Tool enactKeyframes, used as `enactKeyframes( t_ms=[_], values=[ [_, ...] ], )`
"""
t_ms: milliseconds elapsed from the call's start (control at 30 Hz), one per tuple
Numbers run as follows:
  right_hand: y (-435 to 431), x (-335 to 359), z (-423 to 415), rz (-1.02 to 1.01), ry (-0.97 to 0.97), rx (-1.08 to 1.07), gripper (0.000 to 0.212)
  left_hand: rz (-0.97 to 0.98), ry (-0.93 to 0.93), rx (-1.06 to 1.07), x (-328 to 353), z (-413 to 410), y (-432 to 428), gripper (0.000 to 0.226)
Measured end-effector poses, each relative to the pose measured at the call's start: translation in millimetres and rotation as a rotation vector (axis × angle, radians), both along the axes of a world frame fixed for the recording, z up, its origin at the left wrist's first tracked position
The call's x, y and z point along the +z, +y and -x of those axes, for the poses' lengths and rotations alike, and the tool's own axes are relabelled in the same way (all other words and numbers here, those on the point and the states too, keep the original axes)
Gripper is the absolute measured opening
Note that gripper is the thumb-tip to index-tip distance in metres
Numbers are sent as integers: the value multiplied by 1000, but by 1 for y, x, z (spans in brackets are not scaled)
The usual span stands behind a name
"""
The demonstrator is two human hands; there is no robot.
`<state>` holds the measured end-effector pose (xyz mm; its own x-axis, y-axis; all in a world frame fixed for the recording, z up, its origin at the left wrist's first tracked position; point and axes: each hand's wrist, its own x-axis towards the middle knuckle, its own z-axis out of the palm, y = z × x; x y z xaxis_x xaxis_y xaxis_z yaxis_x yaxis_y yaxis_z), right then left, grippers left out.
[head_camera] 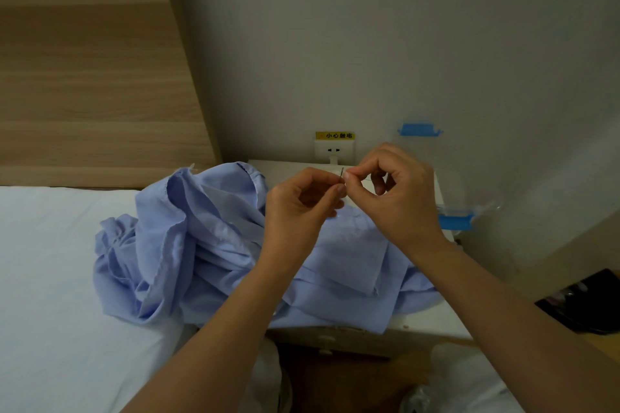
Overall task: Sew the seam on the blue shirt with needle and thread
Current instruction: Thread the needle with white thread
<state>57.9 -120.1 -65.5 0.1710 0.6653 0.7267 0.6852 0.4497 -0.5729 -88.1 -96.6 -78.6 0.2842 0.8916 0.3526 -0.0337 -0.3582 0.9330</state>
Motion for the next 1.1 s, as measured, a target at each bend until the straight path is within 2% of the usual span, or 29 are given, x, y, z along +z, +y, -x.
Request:
enactKeyframes(
  t_ms=[1100],
  values=[
    [0, 0, -2, 9, -21, -2, 14, -11, 0, 4, -1, 0, 1, 9]
  ],
)
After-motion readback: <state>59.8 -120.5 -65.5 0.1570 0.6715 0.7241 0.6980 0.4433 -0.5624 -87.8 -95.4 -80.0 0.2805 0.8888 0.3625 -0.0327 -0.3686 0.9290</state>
